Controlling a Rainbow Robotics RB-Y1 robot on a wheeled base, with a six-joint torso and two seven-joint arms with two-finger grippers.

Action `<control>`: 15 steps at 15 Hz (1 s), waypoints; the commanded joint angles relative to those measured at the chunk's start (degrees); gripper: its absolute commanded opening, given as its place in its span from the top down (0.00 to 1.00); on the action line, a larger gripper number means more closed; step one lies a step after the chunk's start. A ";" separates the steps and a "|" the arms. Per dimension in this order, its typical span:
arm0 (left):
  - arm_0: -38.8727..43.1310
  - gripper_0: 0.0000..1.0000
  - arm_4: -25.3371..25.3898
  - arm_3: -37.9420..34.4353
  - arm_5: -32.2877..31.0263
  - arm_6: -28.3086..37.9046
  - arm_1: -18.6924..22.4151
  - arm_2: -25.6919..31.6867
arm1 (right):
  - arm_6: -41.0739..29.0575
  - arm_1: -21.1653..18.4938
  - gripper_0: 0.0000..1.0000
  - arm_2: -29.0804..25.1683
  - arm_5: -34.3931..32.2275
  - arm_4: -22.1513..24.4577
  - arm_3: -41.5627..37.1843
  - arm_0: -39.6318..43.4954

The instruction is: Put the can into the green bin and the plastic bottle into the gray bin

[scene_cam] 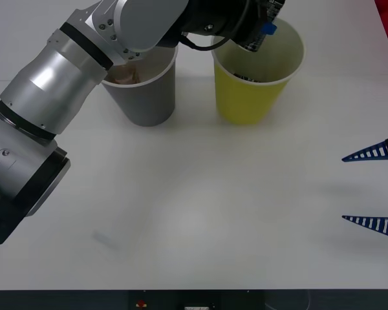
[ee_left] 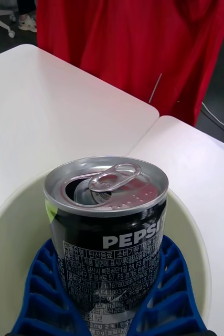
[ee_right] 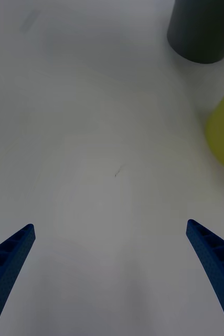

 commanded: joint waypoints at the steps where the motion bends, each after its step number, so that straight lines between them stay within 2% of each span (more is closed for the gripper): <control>1: 0.03 0.04 -0.43 0.00 0.11 -0.56 0.04 -0.60 | 0.00 0.00 0.00 0.00 0.00 0.00 0.00 0.00; 2: 0.03 0.00 -0.52 0.00 0.11 -1.17 -0.05 -0.77 | 0.00 0.00 0.00 0.00 0.00 0.00 0.00 0.00; 6: 0.03 0.00 -0.52 -0.09 0.20 -2.93 -0.14 -0.95 | 0.00 0.00 0.00 0.00 0.00 0.00 0.00 0.00; 9: 0.90 0.00 1.06 -1.67 0.20 -6.89 0.48 -0.77 | 0.00 0.00 0.00 0.00 0.00 0.00 0.00 0.00; 11: 4.95 0.00 1.94 -7.74 0.90 -7.76 2.76 -0.33 | 0.00 0.00 0.00 0.00 0.00 0.00 0.00 0.00; 15: 15.76 0.00 3.79 -25.58 0.81 -8.91 9.71 0.11 | 0.00 0.00 0.00 0.00 0.00 0.00 0.00 0.00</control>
